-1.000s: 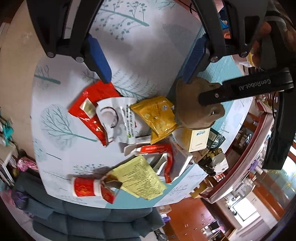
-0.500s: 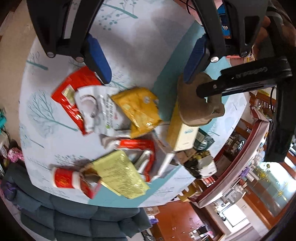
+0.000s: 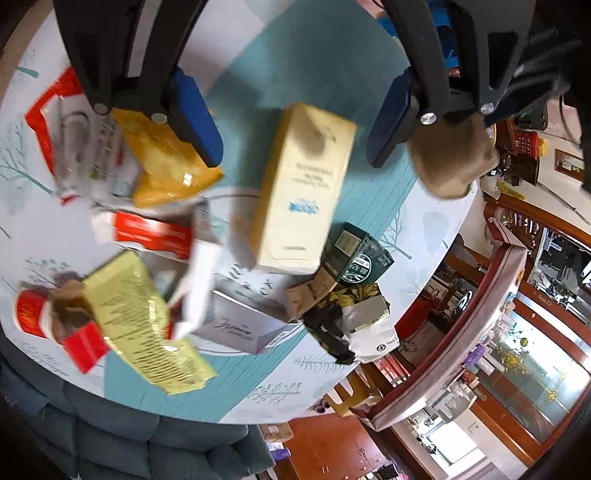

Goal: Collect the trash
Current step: 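Grasp the brown pulp tray with the left tool while the right tool grasps the yellow toothpaste box, then carry the pulp tray and toothpaste box over the bin with both tools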

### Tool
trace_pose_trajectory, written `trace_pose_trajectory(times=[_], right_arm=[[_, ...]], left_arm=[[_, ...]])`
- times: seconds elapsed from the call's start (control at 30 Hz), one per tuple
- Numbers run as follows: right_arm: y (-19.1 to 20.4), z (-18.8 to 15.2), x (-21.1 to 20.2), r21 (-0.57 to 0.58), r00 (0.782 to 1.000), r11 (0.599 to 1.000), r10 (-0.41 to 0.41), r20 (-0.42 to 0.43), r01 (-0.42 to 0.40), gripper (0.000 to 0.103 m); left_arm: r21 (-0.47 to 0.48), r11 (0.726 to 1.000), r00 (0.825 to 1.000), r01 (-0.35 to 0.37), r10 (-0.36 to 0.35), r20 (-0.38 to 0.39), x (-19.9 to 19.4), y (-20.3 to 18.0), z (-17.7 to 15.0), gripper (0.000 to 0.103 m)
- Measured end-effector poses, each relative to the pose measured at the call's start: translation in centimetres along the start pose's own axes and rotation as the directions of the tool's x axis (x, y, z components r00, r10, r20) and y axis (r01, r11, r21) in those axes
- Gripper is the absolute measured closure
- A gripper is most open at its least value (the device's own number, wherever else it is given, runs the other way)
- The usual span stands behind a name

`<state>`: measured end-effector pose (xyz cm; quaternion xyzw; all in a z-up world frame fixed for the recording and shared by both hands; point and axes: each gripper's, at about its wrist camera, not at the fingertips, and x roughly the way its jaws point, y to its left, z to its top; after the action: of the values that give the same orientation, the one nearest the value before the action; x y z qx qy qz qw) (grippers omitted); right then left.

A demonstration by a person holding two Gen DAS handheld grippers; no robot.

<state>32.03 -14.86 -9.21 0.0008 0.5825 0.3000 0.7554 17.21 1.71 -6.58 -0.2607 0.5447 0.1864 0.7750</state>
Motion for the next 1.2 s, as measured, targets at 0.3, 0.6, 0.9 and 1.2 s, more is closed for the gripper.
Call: trace_pose_trajectory(times=[0.3, 0.6, 0.9, 1.2], right_arm=[[2.3, 0.2, 4.8, -0.035, 0.988, 0.991, -0.134, -0.078, 0.132, 0.052], [3.1, -1.7, 2.3, -0.007, 0.992, 0.993, -0.115, -0.043, 0.115, 0.052], [3.0, -4.8, -3.4, 0.107, 0.992, 0.988, -0.119, 0.036, 0.114, 0.052], [7.1, -9.8, -7.1, 0.254, 0.963, 0.95, -0.223, 0.149, 0.181, 0.052]], left_arm=[[-0.02, 0.999, 0.999, -0.028, 0.029, 0.037, -1.1, 2.8, -0.1, 0.04], [0.03, 1.0, 0.999, -0.006, 0.005, 0.053, -2.4, 3.4, 0.5, 0.04], [0.195, 0.979, 0.996, 0.054, -0.066, 0.056, -4.5, 2.8, 1.1, 0.04], [0.442, 0.891, 0.989, 0.102, -0.14, 0.053, -7.5, 5.2, 1.6, 0.04]])
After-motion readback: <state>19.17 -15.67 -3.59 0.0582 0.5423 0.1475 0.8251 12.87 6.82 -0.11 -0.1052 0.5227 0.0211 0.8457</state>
